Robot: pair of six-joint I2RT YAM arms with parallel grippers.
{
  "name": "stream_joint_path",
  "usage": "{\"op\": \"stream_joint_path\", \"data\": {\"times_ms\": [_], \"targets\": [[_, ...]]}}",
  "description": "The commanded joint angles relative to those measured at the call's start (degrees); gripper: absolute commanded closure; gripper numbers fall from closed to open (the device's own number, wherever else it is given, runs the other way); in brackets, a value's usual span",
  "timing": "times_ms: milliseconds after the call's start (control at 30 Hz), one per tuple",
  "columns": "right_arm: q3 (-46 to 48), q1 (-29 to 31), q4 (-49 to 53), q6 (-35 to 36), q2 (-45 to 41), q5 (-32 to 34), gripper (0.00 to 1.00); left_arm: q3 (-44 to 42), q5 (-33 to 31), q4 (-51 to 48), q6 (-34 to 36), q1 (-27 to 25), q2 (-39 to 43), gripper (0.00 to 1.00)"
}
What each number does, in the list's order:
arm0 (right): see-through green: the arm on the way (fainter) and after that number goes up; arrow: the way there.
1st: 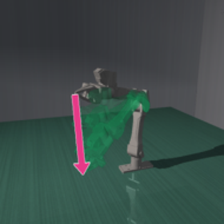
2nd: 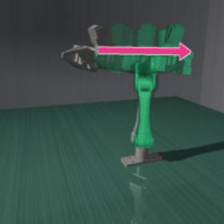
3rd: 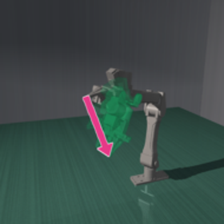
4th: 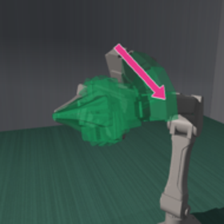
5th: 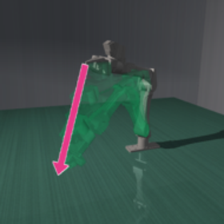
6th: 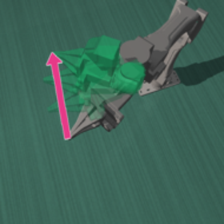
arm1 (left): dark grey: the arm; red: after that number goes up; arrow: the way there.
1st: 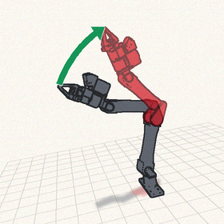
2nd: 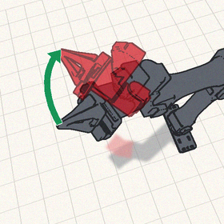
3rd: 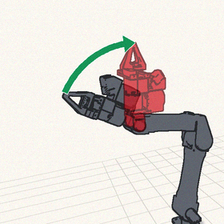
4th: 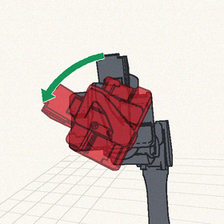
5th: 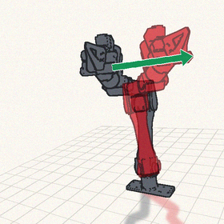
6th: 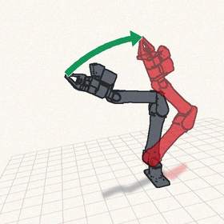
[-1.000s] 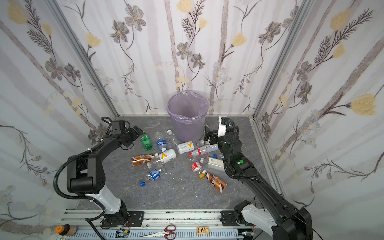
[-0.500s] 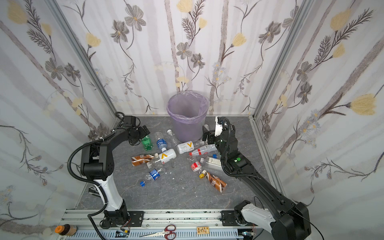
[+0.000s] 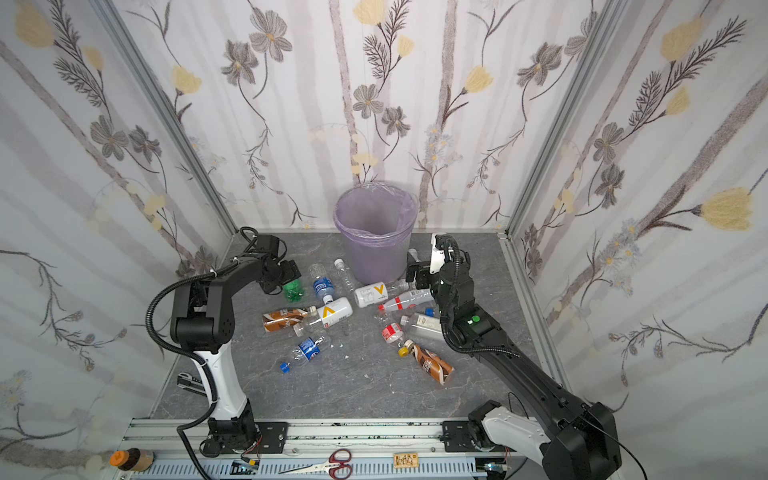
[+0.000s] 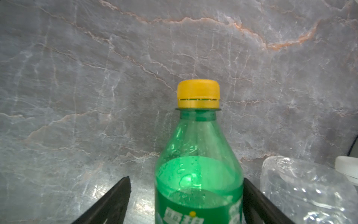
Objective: Throw the plastic bottles in the bin
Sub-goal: 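Grasp the green yellow-capped bottle with the left gripper while right approaches bottles, then lift the green bottle over the bin with the left gripper and release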
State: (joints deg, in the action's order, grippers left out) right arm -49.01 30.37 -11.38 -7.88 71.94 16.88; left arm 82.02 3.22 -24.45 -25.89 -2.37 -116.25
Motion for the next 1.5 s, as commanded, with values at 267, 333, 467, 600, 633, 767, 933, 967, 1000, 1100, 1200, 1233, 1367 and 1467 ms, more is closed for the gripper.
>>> {"op": "stream_joint_path", "data": {"times_ms": [267, 333, 467, 600, 633, 767, 933, 967, 1000, 1100, 1200, 1233, 1367, 1467], "targets": [[0.0, 0.1, -2.2, 0.3, 1.1, -0.3, 0.0, 1.0, -1.0, -0.7, 0.3, -0.4, -1.3, 0.35], [-0.2, 0.1, -1.8, 0.1, 1.5, -0.9, 0.0, 1.2, -1.1, -0.7, 0.2, -0.4, -1.4, 0.37], [-0.8, 0.1, -1.4, 0.1, 2.1, -5.9, 0.0, 1.6, -1.2, -0.6, 0.3, -0.4, -1.0, 0.46], [-1.1, 1.0, -2.8, 0.4, 2.7, -14.2, 0.0, 2.2, -1.5, -0.6, 0.3, -0.4, 0.0, 0.46], [-1.1, 1.5, -3.2, 0.5, 2.8, -15.6, 0.0, 2.4, -1.6, -0.6, 0.3, -0.4, 0.4, 0.46], [-1.1, 4.9, -4.9, 2.7, 3.7, -18.7, 0.0, 3.2, -1.9, -0.6, 0.7, -0.5, 2.1, 0.46], [-2.8, 8.6, -5.3, 4.2, 6.5, -20.3, 0.0, 5.0, -2.1, -0.5, 1.6, -0.4, 4.9, 0.46], [-3.2, 9.1, -5.1, 4.5, 7.0, -20.7, 0.0, 5.5, -2.2, -0.5, 1.7, -0.4, 5.4, 0.46], [-3.7, 9.8, -5.0, 4.9, 7.7, -21.2, 0.0, 6.1, -2.2, -0.5, 1.8, -0.4, 6.1, 0.46], [-5.6, 11.8, -3.5, 6.4, 9.5, -21.7, 0.0, 7.8, -2.5, -0.5, 2.4, -0.4, 8.3, 0.46], [-6.9, 12.9, -3.2, 6.3, 10.6, -19.7, 0.0, 10.2, -3.2, -0.4, 2.6, -0.5, 11.6, 0.46], [-7.1, 13.1, -3.1, 6.1, 10.6, -19.4, 0.0, 11.1, -3.7, -0.3, 2.7, -0.7, 12.7, 0.46], [-7.1, 13.0, -3.9, 5.6, 9.7, -17.4, 0.0, 17.1, -5.2, 1.3, 4.1, -2.4, 17.4, 0.46], [-6.9, 13.0, -4.3, 5.5, 8.5, -15.4, 0.0, 22.6, -5.7, 3.7, 5.4, -4.7, 19.9, 0.46]]}}
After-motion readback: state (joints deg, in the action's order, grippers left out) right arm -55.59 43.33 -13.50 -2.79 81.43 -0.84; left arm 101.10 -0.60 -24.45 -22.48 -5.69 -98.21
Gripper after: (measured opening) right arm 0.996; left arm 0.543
